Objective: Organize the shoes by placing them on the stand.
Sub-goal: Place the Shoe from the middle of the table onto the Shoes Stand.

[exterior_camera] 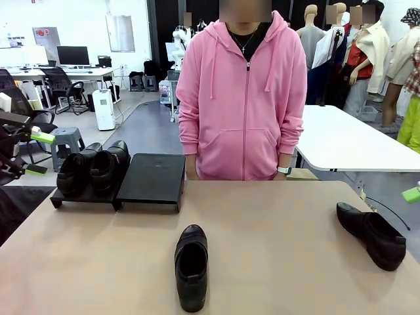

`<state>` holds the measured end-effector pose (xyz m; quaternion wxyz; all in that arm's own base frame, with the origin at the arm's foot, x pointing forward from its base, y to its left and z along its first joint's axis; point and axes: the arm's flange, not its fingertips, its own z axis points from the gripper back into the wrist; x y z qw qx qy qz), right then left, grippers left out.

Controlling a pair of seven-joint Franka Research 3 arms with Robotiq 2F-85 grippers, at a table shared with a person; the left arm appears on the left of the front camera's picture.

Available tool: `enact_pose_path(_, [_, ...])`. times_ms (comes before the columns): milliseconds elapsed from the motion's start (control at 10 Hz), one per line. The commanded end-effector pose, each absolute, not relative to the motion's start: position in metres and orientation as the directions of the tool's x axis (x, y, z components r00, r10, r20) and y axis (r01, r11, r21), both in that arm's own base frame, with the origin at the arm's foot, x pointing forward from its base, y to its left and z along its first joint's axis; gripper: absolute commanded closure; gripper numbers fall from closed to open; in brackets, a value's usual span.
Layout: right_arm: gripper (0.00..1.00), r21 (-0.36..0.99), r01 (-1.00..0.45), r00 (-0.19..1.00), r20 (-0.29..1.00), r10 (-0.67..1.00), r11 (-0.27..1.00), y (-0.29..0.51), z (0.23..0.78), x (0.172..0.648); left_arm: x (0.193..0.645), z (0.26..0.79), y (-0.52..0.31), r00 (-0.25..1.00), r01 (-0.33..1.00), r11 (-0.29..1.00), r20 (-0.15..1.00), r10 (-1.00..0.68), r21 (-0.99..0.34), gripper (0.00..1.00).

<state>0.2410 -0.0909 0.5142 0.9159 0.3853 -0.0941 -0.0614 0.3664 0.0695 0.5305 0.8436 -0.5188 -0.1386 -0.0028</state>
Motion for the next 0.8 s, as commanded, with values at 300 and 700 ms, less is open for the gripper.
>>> enact_pose_path(300, [0.0, 0.729, 0.035, 0.974, 0.129, -0.188, 0.683, -0.091, 0.518, 0.24, 0.364, 0.531, 0.071, 0.961, 0.165, 0.46, 0.248, 0.126, -0.873, 0.0])
enact_pose_path(700, [0.0, 0.729, 0.035, 0.974, 0.129, -0.188, 0.683, -0.091, 0.518, 0.24, 0.351, 0.567, -0.085, 0.983, 0.164, 0.735, 0.174, -0.064, -0.658, 0.0])
